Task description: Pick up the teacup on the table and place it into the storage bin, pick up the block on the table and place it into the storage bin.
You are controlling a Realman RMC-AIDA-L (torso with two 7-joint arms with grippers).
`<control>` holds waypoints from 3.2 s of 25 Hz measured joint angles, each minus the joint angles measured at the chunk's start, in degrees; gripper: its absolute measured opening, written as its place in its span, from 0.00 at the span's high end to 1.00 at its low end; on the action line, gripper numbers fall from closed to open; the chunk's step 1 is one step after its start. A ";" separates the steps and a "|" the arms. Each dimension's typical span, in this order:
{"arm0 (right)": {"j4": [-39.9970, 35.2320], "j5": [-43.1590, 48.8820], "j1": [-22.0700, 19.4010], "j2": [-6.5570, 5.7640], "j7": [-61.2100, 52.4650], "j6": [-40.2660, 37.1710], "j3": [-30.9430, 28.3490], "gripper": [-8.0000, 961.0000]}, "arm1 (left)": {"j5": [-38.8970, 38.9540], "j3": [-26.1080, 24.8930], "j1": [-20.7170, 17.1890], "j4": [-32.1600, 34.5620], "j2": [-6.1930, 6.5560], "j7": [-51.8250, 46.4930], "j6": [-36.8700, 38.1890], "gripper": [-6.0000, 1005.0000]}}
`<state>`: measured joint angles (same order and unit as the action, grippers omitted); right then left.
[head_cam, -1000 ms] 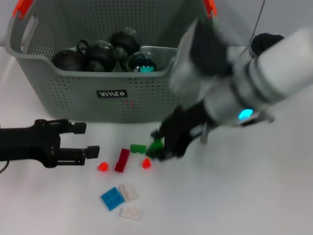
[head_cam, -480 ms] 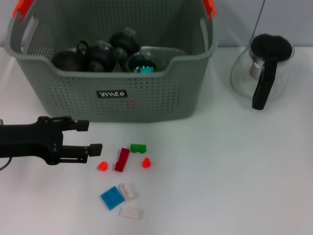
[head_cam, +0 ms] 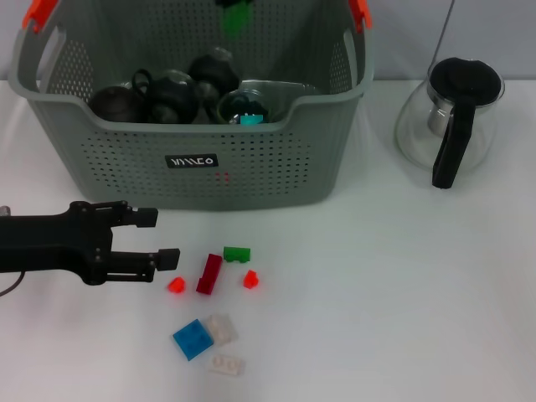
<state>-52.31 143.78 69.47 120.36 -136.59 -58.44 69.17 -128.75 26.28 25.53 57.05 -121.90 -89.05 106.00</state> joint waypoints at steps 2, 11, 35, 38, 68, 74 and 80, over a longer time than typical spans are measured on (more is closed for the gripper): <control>-0.32 0.18 -0.40 0.00 -0.23 0.77 1.21 0.35 | 0.00 -0.01 -0.08 -0.01 0.00 0.03 0.00 0.16; -15.15 -11.35 -10.07 -0.32 5.74 -10.73 2.05 0.08 | 0.00 -0.04 -0.12 -0.18 0.00 0.22 -0.03 0.16; -4.95 -16.54 -22.31 0.35 12.82 -17.08 26.25 0.02 | -0.01 -0.19 -0.02 -0.72 0.00 0.72 -0.18 0.16; -1.23 -17.12 -20.90 0.55 11.95 -11.30 31.06 0.02 | -0.01 -0.24 -0.03 -0.72 0.00 0.72 -0.15 0.16; 6.77 -25.01 -18.99 1.26 9.58 10.09 45.78 0.47 | 0.09 -0.45 -0.54 -1.42 0.00 1.60 -0.63 0.16; 8.33 -26.42 -18.91 1.29 9.59 11.70 47.17 0.47 | 0.08 -0.44 -0.60 -1.42 -0.06 1.78 -0.71 0.16; 9.13 -28.06 -19.11 1.27 9.59 12.70 47.65 0.48 | 0.08 -0.44 -0.58 -1.50 -0.08 1.95 -0.71 0.16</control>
<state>-43.18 115.73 50.36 121.63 -127.00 -45.75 116.82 -128.67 25.84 24.95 55.54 -121.99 -87.10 105.29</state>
